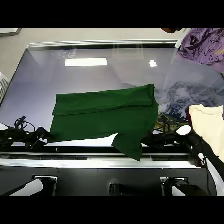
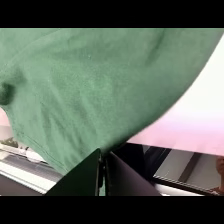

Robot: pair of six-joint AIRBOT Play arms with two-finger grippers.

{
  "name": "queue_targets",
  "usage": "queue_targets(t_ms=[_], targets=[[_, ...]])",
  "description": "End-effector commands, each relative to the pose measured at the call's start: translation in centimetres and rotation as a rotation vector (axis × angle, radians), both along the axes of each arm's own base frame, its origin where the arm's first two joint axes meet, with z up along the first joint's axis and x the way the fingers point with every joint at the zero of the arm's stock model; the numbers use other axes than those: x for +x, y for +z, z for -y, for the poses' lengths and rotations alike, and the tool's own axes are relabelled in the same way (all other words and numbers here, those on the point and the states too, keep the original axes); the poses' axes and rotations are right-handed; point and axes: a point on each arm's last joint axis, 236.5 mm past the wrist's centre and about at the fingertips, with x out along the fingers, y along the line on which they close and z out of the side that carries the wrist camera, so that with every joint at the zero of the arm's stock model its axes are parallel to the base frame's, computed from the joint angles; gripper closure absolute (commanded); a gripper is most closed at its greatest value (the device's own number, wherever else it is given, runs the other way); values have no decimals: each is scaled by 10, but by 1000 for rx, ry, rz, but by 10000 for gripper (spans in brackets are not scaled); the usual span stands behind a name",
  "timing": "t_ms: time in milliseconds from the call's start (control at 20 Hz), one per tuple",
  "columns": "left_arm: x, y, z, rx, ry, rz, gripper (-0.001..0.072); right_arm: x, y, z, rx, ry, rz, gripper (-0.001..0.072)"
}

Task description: Fold the clothes and pants, and hang the long-sleeved shirts on hangers.

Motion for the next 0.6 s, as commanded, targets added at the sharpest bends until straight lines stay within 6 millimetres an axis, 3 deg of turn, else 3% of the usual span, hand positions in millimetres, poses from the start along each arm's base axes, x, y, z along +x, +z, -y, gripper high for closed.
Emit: queue_targets(t_ms=[0,50,200,350,550], targets=[[9,-7,-1,23,19,16,266,-3,2,-2,8,7,-10,687],[11,-7,-3,28,32,18,338,-2,3,-2,7,7,-4,687],[12,-7,-4,33,34,23,690,4,13,0,-1,-1,52,688],[16,4,-5,30,27,36,690,4,28,4,-21,-11,89,688],[12,43,-20,130,89,62,691,-17,55,14,-75,3,119,689]])
